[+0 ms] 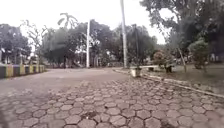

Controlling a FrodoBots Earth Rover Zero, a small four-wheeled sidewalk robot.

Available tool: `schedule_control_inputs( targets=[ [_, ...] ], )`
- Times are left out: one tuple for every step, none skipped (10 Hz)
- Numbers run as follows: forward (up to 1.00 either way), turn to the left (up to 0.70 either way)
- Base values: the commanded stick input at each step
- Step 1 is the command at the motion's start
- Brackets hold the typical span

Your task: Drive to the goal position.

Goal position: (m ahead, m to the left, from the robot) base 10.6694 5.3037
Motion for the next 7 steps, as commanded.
schedule_control_inputs(
  targets=[
    [0.70,0.00],
    [0.70,0.00],
    [0.70,0.00],
    [0.70,0.00],
    [0.70,0.00],
    [0.70,0.00],
    [0.70,0.00]
  ],
)
